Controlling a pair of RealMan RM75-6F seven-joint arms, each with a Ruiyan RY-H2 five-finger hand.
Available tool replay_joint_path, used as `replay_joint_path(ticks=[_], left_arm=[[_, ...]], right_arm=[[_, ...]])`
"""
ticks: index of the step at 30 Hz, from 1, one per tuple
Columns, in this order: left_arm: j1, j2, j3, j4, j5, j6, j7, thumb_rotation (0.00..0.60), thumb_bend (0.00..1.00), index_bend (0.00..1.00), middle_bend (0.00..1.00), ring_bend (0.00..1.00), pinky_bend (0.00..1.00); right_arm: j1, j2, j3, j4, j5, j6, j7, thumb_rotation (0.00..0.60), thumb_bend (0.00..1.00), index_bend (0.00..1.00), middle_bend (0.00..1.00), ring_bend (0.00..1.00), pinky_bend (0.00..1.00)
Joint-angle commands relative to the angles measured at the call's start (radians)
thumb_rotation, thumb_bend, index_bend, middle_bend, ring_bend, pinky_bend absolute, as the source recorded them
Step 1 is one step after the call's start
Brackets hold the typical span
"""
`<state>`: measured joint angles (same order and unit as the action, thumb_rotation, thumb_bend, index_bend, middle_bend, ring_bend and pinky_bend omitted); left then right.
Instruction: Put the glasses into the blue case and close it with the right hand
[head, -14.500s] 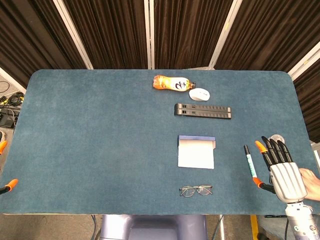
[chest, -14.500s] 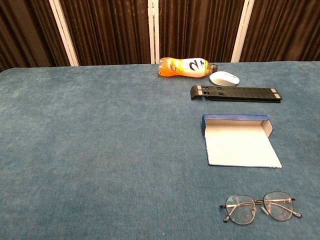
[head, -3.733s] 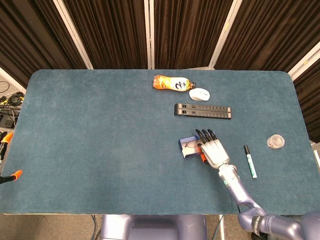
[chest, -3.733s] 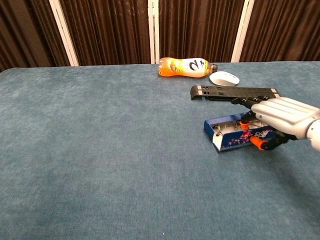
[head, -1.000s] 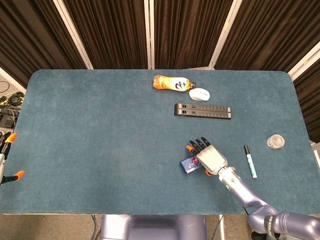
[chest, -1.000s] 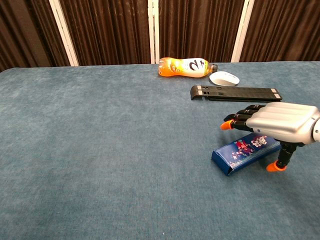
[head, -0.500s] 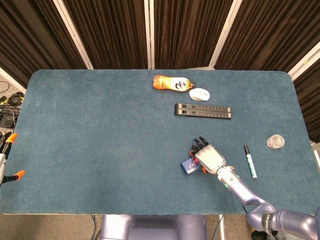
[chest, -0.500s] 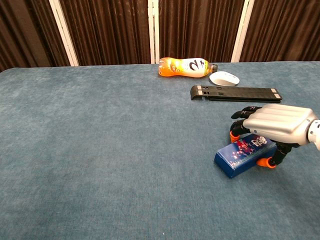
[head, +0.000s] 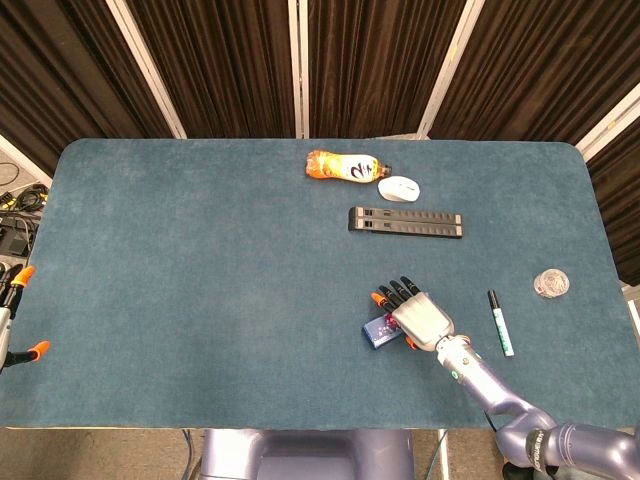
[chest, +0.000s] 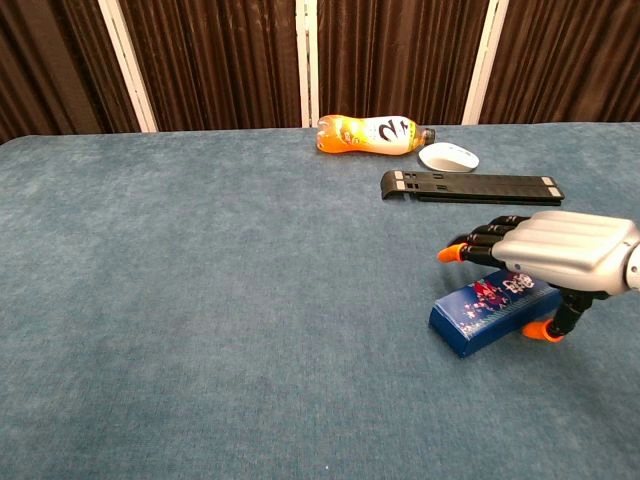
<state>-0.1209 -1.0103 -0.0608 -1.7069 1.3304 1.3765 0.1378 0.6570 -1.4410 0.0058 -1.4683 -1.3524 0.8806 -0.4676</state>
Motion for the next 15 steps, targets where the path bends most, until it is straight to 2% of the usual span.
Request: replay_joint_path(ticks=[1,3,7,10,15], left_arm=[[0.003,0.004,0.001,-0.003,0.006,0.007,-0.008,0.6,0.0,0.0,0.0,0.0,0.0],[0.006,0.008,0.002,-0.006,0.013,0.013,-0.015,0.6,0.0,0.0,0.0,0.0,0.0],[0.02,0.014,0.004,-0.004,0.042,0.049,-0.033,0.6,0.0,0.0,0.0,0.0,0.0],[0.027,0.012,0.005,0.002,0.063,0.072,-0.039,0.6,0.0,0.0,0.0,0.0,0.0],[0.032,0.011,0.007,0.013,0.095,0.093,-0.066,0.6,0.0,0.0,0.0,0.0,0.0]], right_arm=[[-0.018,0.039,-0.001,-0.058,0.0,0.043,-0.028,0.6,0.15,0.0,0.0,0.0,0.0],[-0.033,0.066,-0.002,-0.095,-0.012,0.075,-0.026,0.6,0.14,0.0,0.0,0.0,0.0],[-0.104,0.16,-0.017,-0.175,-0.116,0.237,0.035,0.6,0.08,0.0,0.0,0.0,0.0],[-0.175,0.202,-0.022,-0.154,-0.211,0.406,0.128,0.6,0.0,0.0,0.0,0.0,0.0],[-0.26,0.219,-0.019,-0.099,-0.243,0.555,0.291,0.6,0.0,0.0,0.0,0.0,0.0]])
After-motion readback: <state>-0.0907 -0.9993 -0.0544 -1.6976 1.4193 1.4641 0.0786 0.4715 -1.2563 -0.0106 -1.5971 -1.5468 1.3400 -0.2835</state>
